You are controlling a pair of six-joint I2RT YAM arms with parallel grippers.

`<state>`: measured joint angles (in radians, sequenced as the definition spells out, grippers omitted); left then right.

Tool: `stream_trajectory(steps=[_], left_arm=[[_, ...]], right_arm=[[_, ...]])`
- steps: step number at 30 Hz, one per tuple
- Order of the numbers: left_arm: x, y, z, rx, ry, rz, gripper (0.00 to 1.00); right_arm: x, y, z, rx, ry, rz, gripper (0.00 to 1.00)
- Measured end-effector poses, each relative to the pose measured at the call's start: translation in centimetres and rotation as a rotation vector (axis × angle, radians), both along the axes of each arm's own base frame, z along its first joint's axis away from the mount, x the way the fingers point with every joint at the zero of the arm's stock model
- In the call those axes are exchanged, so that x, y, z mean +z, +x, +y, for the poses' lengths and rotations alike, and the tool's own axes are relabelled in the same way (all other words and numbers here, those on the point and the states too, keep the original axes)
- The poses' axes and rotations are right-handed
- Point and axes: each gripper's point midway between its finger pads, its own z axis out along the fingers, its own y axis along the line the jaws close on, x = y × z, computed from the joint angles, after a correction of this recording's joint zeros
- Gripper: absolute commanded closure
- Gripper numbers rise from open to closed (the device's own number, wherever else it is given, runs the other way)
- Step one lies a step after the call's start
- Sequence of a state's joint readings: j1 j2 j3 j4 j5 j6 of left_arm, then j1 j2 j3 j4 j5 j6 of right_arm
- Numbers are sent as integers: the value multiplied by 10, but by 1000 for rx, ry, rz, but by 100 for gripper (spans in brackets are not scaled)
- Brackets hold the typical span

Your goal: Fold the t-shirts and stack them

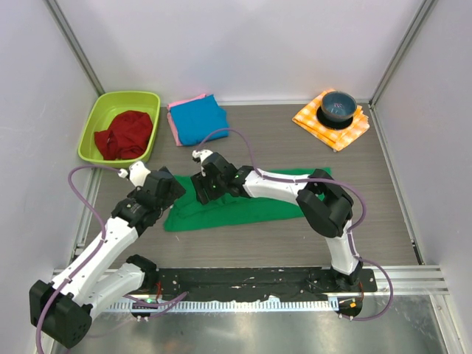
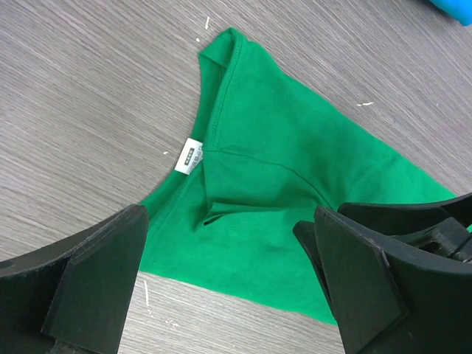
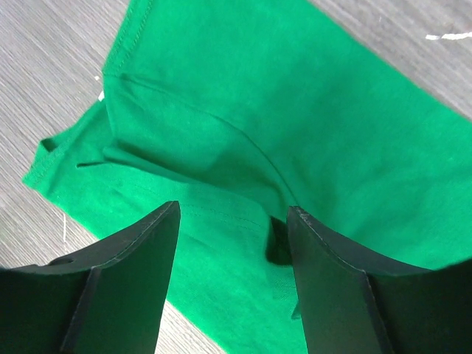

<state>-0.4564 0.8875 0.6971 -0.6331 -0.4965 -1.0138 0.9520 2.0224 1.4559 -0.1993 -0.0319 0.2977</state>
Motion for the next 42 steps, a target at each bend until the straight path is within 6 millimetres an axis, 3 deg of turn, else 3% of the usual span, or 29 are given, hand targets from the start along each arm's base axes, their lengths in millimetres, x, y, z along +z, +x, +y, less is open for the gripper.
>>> stream_trajectory(steps=[14, 25, 31, 34, 37, 40, 42], left_arm=[[-5, -3, 1, 1, -1, 7, 0], [-5, -5, -1, -6, -15, 7, 0], [-12, -3, -7, -30, -27, 24, 0], [-20, 4, -18, -77, -30, 51, 0], [-34, 11, -30, -127, -14, 124, 0], [-42, 20, -45, -162, -19, 154, 0], [-43, 20, -48, -155, -29, 155, 0]], right_arm=[[-34, -30, -19, 26, -26, 94, 37], [-10, -89, -30, 86, 10, 112, 37], [-19, -116, -40, 102, -14, 136, 34], [-13, -111, -56, 40, -48, 82, 34], [18, -85, -70, -57, -37, -19, 33], [68, -34, -81, -179, 8, -103, 33], [91, -3, -79, -226, 28, -141, 33]])
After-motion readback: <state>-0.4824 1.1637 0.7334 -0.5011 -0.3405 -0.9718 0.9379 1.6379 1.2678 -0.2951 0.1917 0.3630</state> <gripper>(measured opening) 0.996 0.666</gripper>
